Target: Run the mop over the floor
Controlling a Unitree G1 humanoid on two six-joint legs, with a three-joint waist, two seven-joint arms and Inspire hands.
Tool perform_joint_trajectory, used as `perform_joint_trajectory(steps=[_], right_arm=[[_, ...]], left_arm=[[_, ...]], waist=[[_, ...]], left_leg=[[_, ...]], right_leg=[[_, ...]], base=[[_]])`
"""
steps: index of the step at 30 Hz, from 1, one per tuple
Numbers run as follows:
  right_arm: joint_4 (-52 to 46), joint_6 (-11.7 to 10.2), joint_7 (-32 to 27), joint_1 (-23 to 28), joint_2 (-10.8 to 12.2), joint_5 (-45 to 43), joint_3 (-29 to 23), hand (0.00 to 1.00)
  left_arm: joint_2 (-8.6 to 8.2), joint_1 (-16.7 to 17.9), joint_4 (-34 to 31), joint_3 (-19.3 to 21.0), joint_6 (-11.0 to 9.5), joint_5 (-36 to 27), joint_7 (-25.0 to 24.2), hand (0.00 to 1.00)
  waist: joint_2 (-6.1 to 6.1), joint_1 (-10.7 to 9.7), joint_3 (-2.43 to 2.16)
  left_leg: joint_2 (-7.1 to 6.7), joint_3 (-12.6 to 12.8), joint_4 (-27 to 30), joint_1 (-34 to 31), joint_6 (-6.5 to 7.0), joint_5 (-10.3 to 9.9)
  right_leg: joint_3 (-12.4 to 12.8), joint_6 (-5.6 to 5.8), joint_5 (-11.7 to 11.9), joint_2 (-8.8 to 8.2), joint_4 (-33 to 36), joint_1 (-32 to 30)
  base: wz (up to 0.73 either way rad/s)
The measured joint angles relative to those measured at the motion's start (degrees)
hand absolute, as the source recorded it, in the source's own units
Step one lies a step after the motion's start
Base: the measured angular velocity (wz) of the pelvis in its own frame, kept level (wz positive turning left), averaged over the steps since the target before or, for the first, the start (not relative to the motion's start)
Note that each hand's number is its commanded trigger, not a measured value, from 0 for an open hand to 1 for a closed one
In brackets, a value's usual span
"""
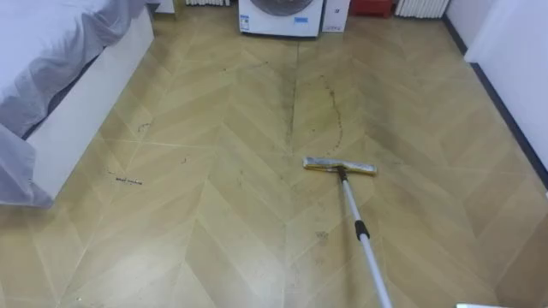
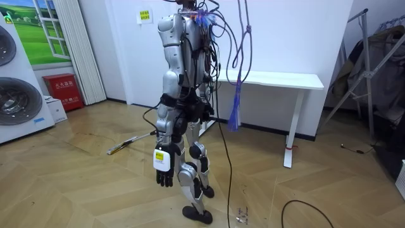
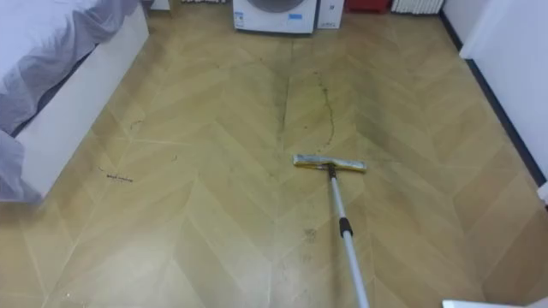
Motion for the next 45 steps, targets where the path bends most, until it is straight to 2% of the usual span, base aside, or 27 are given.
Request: perform_joint_trajectory(steps=[12, 19, 26, 29, 32, 35, 41, 42, 45], right_arm=[[0.4, -1.2, -1.7, 0.0, 0.3, -0.5, 0.4, 1.00], [0.5, -1.3, -2.6, -1.1, 0.2, -0.1, 0.5, 1.00], [1.3, -1.3, -3.9, -2.8, 0.3, 1.8, 1.4, 1.00], [1.3, -1.3, -5.4, -4.2, 0.6, 2.0, 1.5, 1.00], [1.5, -2.3, -7.1, -5.1, 0.8, 2.3, 1.5, 1.00], [1.5, -3.2, -9.2, -5.6, 0.8, 3.2, 1.6, 1.00], [1.9, -4.5, -11.5, -6.1, 0.0, 6.7, 3.1, 1.00], [1.9, -4.5, -12.0, -6.1, -0.2, 7.1, 3.2, 1.00], [2.9, -4.5, -12.5, -6.0, -0.7, 10.3, 4.5, 1.00]], left_arm=[[-0.52, 0.0, 0.4, -1.2, 0.0, 0.0, 1.3, 0.00], [-0.62, -0.8, 1.0, -2.3, 0.0, 0.0, 1.8, 0.00], [-0.54, -4.6, 2.2, -3.6, -0.2, 0.0, 2.9, 0.00], [-0.62, -6.9, 2.4, -4.3, -0.6, 0.0, 4.0, 0.00], [-0.78, -8.7, 2.9, -4.5, -1.4, -0.1, 5.1, 0.00], [-1.36, -10.0, 3.6, -4.5, -2.1, -0.1, 6.1, 0.00], [-1.41, -12.7, 4.9, -5.0, -3.1, -3.5, 8.1, 0.00], [-1.43, -12.9, 4.9, -5.7, -3.1, -3.6, 8.6, 0.00], [-1.52, -12.3, 5.0, -5.8, -2.9, -2.6, 9.8, 0.00]], waist=[[0.45, -0.1, 0.03], [1.11, -0.2, -0.04], [1.44, -0.2, 0.14], [1.47, -0.2, 0.40], [1.52, -0.1, 0.38], [1.80, -0.1, 0.73], [1.53, -0.1, 1.00], [1.68, 0.0, 0.96], [1.61, 0.2, 1.02]], left_leg=[[0.01, 1.1, 0.5, -0.3, 0.02, 0.0], [0.05, 1.0, 1.3, -4.1, 0.02, 0.0], [-0.08, 1.5, 3.2, -9.3, 0.01, 0.0], [-0.24, 1.7, 5.1, -12.9, 0.01, 0.0], [-0.31, 1.6, 6.3, -16.4, 0.01, 0.0], [-0.58, 1.4, 8.6, -20.3, 0.01, 0.0], [-2.05, 1.5, 17.3, -31.1, -0.29, -0.2], [-1.98, 1.5, 19.3, -33.2, -0.83, -0.6], [-1.93, 1.4, 24.4, -37.5, -1.19, -3.2]], right_leg=[[1.6, 0.20, -0.2, 0.27, 0.0, -0.7], [1.6, -0.04, 0.0, -0.01, 0.5, -4.2], [1.7, -0.47, -0.2, -0.60, 3.0, -9.7], [1.9, -0.78, -0.4, -0.88, 4.5, -13.0], [2.0, -1.09, -0.4, -1.24, 6.2, -16.7], [1.9, -1.35, -0.6, -1.52, 7.8, -20.1], [2.5, -2.21, -2.8, -4.31, 16.3, -30.2], [2.6, -2.43, -3.2, -4.42, 17.6, -31.9], [3.0, -3.00, -6.0, -5.15, 23.2, -36.6]], base=[[-0.05], [0.02], [0.00], [0.00], [0.00], [0.05], [0.10], [0.10], [0.11]])
